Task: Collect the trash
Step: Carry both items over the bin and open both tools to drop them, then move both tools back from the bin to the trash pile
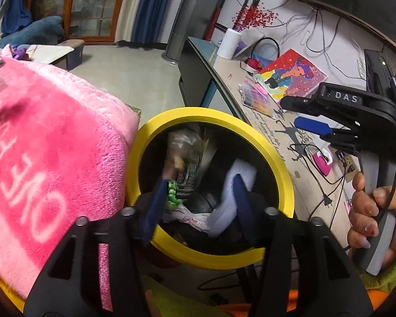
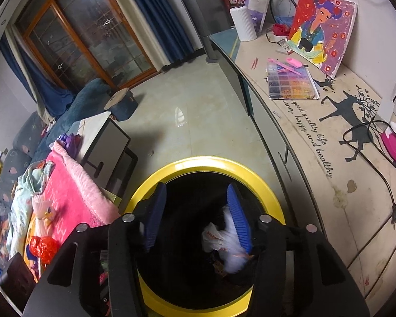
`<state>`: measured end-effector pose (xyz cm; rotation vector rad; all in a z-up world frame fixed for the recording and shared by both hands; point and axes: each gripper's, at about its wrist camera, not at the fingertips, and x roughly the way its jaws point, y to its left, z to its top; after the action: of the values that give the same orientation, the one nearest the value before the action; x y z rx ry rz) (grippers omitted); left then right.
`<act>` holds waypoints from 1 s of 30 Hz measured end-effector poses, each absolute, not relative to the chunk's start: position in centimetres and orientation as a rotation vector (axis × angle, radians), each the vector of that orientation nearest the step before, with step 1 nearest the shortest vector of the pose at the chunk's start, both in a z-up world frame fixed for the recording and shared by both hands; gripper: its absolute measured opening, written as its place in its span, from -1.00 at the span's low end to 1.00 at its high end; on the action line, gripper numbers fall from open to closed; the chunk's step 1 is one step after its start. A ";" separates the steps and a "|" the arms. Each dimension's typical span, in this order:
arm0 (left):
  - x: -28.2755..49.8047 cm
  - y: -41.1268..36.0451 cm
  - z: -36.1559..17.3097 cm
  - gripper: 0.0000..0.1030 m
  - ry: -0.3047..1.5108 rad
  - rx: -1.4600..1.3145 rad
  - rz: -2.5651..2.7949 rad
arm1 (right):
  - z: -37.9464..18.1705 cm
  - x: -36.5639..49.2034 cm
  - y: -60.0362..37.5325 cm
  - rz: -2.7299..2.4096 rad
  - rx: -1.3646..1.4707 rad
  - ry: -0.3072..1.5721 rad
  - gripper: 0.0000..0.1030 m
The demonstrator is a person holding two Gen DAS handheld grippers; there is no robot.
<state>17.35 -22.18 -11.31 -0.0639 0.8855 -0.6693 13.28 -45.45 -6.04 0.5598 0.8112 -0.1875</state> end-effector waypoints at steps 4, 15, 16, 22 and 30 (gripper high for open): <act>17.6 -21.3 -11.1 0.68 0.876 -0.096 -0.634 | -6.1 13.3 -45.4 -0.184 0.568 0.803 0.12; 17.5 -16.6 -8.8 0.78 0.805 -0.178 -0.477 | -4.6 13.3 -43.2 -0.091 0.517 0.747 0.47; 17.3 -16.2 -8.5 0.78 0.792 -0.178 -0.467 | -4.4 13.3 -42.9 -0.067 0.512 0.741 0.53; 16.1 -13.6 -6.8 0.78 0.728 -0.169 -0.402 | -3.2 13.5 -40.0 0.077 0.481 0.717 0.71; 14.7 -10.1 -4.9 0.78 0.661 -0.188 -0.331 | -1.2 12.7 -37.5 0.182 0.438 0.646 0.77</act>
<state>14.71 -10.11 -4.86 -0.1885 0.6614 -0.3314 12.68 -37.51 -1.16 0.4380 0.6461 0.1816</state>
